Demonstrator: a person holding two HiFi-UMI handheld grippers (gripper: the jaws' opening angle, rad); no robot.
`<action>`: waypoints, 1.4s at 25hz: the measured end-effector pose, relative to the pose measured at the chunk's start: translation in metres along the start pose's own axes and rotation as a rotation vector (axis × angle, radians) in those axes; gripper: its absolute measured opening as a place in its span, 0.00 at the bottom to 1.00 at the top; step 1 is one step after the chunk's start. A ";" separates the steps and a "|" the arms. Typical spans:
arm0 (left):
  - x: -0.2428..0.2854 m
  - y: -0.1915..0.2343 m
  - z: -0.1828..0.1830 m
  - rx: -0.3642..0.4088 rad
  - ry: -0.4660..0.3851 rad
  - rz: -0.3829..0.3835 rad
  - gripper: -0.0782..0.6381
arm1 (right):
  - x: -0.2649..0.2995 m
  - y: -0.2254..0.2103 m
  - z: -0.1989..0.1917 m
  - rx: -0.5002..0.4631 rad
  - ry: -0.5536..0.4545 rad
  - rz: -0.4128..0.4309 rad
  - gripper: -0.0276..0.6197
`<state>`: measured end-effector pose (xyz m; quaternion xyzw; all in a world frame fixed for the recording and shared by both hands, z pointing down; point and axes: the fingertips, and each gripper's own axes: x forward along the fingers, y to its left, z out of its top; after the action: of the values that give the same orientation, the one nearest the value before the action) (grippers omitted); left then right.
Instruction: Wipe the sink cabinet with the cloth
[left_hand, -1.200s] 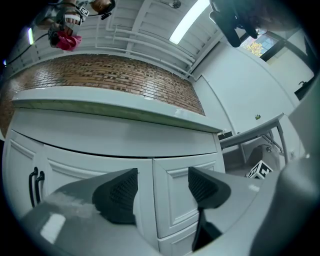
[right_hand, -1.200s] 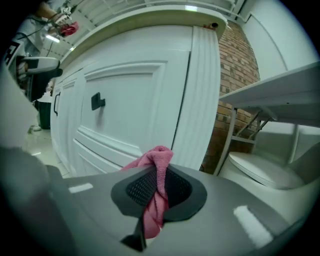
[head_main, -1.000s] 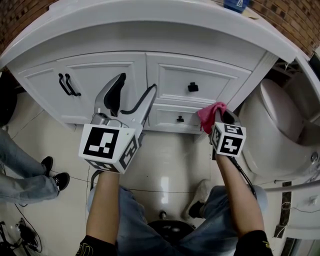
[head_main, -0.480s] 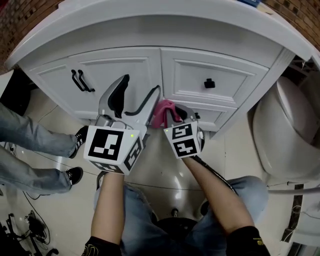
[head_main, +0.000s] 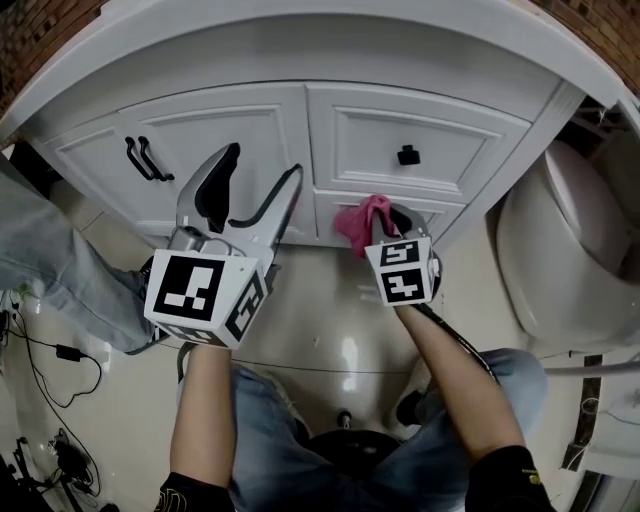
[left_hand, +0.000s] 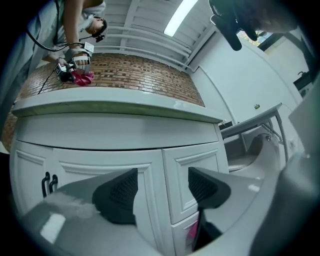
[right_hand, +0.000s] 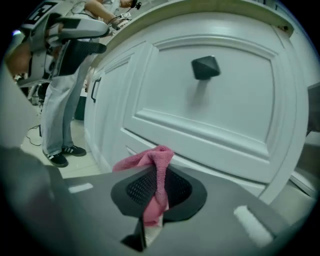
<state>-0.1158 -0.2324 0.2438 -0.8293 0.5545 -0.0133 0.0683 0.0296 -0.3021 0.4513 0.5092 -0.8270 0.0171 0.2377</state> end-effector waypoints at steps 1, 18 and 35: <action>0.003 -0.005 0.002 -0.002 -0.007 -0.010 0.55 | -0.005 -0.016 -0.009 0.004 0.013 -0.028 0.09; 0.018 -0.029 0.000 0.008 0.004 -0.039 0.55 | -0.017 -0.046 -0.039 0.187 0.005 -0.089 0.09; -0.005 0.016 -0.006 -0.021 0.009 0.029 0.55 | 0.020 0.017 -0.031 0.044 0.038 -0.043 0.09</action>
<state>-0.1326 -0.2343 0.2478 -0.8218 0.5668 -0.0104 0.0570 0.0197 -0.3021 0.4910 0.5315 -0.8107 0.0398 0.2423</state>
